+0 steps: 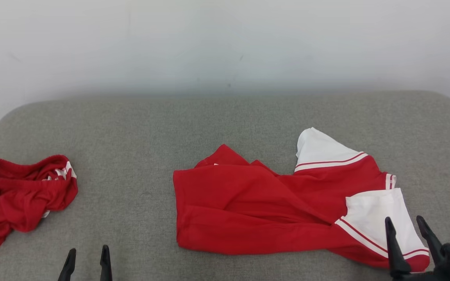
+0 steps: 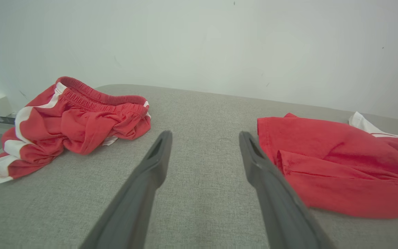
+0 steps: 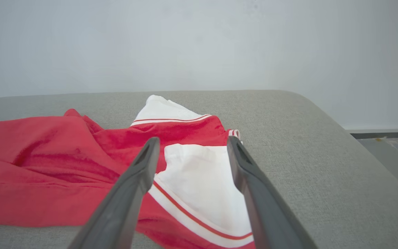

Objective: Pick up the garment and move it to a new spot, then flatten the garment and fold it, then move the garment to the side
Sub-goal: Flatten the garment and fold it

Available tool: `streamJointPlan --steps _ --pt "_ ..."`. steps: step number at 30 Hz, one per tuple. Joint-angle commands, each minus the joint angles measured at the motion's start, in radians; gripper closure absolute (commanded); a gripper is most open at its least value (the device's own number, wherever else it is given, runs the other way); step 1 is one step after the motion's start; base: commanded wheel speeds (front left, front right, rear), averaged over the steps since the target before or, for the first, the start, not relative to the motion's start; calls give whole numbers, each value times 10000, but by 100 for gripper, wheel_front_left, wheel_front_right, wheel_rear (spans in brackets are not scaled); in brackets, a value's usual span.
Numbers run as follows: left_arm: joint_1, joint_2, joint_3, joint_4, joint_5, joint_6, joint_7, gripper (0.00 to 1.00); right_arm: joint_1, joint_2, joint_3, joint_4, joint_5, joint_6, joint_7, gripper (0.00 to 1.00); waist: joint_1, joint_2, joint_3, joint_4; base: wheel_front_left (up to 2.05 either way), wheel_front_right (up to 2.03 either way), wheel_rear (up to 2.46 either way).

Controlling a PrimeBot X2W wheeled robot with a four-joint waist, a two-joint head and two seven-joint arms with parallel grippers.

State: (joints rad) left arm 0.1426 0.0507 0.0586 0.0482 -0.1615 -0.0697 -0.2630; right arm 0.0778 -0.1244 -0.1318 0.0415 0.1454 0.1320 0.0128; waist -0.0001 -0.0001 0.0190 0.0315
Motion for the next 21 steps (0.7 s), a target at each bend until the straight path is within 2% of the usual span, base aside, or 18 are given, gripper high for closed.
streamJointPlan --steps 1,7,21 --pt "177 -4 88 66 91 22 -25 0 256 -273 577 -39 60 -25 -804 0 1 1 -293 -89 0 0 0" --pt "413 -3 291 173 282 19 -26 0 461 -381 1452 285 -71 -26 -2074 0 1 1 -527 -176 0 0 0" --pt "884 -3 597 450 395 -201 -25 0 655 16 1475 1067 -302 -26 -2639 0 1 1 -1114 -39 0 0 0"
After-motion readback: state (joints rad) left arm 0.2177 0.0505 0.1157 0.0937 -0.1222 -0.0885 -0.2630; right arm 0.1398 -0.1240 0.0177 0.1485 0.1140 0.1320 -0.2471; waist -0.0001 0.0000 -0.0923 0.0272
